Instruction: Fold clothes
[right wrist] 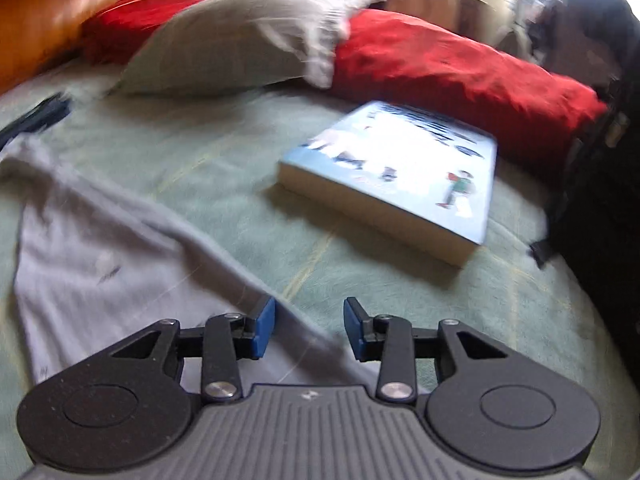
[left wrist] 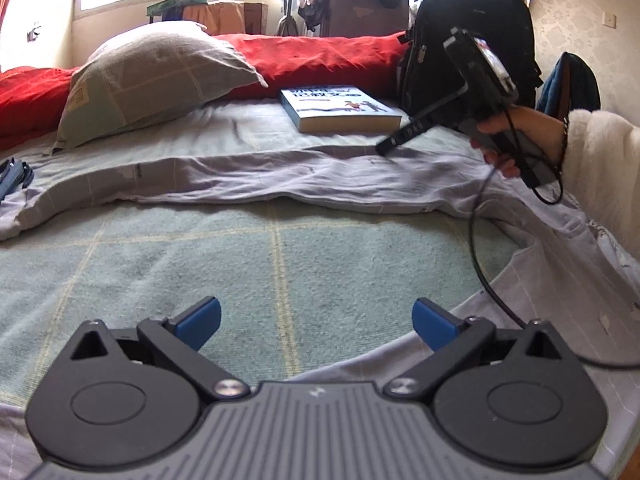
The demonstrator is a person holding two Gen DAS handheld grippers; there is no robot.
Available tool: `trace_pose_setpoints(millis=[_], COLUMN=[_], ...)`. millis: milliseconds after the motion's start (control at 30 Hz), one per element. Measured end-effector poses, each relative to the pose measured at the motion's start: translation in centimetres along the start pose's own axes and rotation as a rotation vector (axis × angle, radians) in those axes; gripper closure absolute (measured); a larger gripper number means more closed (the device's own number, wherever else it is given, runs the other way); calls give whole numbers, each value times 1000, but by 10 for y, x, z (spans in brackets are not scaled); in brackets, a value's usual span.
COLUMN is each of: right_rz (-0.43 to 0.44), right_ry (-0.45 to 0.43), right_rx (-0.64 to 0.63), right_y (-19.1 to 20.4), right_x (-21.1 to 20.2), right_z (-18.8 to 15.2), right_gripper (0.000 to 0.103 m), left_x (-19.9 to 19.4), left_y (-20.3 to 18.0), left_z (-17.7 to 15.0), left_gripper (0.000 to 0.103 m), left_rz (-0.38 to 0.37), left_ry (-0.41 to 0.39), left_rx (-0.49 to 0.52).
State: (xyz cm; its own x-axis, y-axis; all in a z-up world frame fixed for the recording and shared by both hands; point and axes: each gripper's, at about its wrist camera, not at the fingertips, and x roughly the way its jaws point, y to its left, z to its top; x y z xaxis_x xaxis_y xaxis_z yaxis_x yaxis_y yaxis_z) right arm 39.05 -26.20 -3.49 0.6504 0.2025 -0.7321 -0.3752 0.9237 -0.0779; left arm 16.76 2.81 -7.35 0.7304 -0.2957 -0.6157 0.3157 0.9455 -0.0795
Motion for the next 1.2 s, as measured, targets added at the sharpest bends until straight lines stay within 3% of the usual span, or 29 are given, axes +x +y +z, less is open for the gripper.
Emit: trace_pose_setpoints(millis=[100, 167, 233, 267, 367, 467, 567, 700, 867, 1033, 1200], right_rz=[56, 81, 53, 38, -1, -46, -52, -16, 53, -58, -127], right_ry=[20, 49, 94, 122, 185, 156, 132, 138, 82, 46, 106], right_rx=[63, 93, 97, 94, 63, 95, 160, 150, 168, 173, 203], right_y=[-1, 3, 8, 11, 22, 25, 21, 18, 1, -9, 1], right_x=[-18, -36, -48, -48, -24, 7, 30, 28, -57, -139, -138], right_z=[1, -4, -12, -17, -25, -18, 0, 11, -2, -58, -119], right_gripper=[58, 44, 31, 30, 29, 10, 0, 1, 2, 0, 0], left_x=[0, -1, -1, 0, -2, -7, -13, -23, -36, -40, -40], left_y=[2, 3, 3, 4, 6, 8, 9, 12, 10, 2, -14], left_z=[0, 0, 1, 1, 0, -1, 0, 2, 7, 14, 18], left_gripper=[2, 2, 2, 2, 2, 2, 2, 2, 2, 2, 2], left_rz=[-3, 3, 11, 12, 18, 19, 32, 41, 58, 18, -52], left_ry=[-4, -13, -19, -21, -23, -21, -20, -20, -37, -51, -43], left_rx=[5, 9, 4, -1, -16, -22, -23, -40, -34, -41, -47])
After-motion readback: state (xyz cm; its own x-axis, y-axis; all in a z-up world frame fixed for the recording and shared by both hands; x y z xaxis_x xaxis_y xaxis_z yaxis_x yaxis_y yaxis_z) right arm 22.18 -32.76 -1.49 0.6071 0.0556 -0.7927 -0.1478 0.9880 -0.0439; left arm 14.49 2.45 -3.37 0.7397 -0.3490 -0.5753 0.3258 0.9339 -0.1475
